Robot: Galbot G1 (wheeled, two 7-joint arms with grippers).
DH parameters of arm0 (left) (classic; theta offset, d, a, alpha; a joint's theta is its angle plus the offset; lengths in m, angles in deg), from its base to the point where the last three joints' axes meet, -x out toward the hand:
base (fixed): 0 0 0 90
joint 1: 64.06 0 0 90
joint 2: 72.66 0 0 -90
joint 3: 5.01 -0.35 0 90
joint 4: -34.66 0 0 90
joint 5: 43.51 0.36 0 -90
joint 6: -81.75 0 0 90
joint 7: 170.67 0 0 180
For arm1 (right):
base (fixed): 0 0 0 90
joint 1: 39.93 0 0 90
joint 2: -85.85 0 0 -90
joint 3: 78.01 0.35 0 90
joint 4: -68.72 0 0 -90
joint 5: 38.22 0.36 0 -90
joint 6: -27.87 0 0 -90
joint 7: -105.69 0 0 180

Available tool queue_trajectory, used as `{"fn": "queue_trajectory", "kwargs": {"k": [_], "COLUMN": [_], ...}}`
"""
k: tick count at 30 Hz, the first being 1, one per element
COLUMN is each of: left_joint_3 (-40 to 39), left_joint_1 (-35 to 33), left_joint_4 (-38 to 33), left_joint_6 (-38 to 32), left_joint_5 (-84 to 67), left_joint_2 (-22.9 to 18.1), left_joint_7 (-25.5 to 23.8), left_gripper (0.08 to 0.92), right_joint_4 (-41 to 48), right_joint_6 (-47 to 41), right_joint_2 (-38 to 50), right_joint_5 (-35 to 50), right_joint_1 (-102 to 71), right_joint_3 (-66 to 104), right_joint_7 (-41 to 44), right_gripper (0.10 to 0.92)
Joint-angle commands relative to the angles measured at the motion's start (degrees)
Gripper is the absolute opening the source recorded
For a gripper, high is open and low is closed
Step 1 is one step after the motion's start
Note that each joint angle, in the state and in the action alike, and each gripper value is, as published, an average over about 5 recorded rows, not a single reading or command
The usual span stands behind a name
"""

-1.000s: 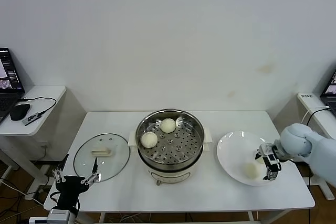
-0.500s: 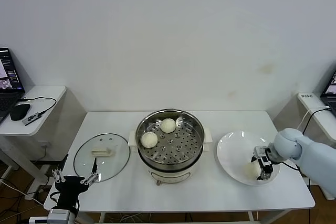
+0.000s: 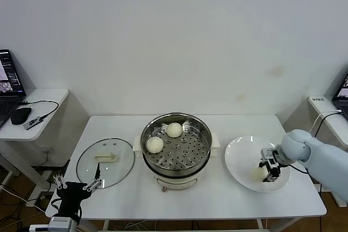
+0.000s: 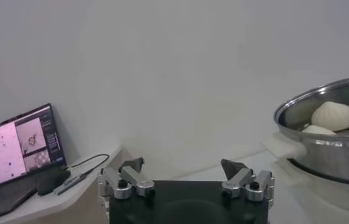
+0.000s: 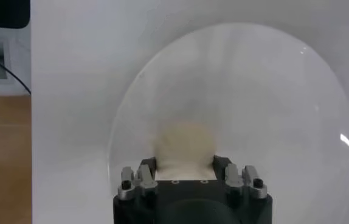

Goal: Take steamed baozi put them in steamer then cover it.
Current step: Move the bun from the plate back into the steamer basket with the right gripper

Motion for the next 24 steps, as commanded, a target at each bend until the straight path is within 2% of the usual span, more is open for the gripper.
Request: {"fn": "queue_trajectory", "kwargs": {"k": [1, 9, 15, 24], "left_joint_3": [-0.25, -0.65, -0.74, 0.56], "left_joint_1": [0.24, 0.50, 0.74, 0.49], "left_joint_4": [-0.04, -0.24, -0.23, 0.22], "left_joint_6": [0.01, 0.04, 0.04, -0.15], "left_joint_5": [-0.08, -0.14, -0.13, -0.24], "left_joint_2": [0.03, 0.33, 0.22, -0.12], "left_joint_7": [-0.01, 0.00, 0.04, 0.13], "left_gripper": [0.823, 0.823, 0.823, 0.823], "right_joint_4": [-2.22, -3.05, -3.94, -8.19], "right_joint_6": [-0.22, -1.27, -2.08, -0.83], "right_joint_2": [3.12, 0.25, -8.61, -22.75], "right_joint_5": [4.69, 12.14, 18.81, 23.07], "right_joint_1": [15.81, 33.08, 45.19, 46.39], "right_joint_3": [-5.96, -12.02, -19.52, -25.83], "right_joint_7": [6.52, 7.00, 3.54, -1.10], "right_gripper": [0.581, 0.586, 0.585, 0.593]}}
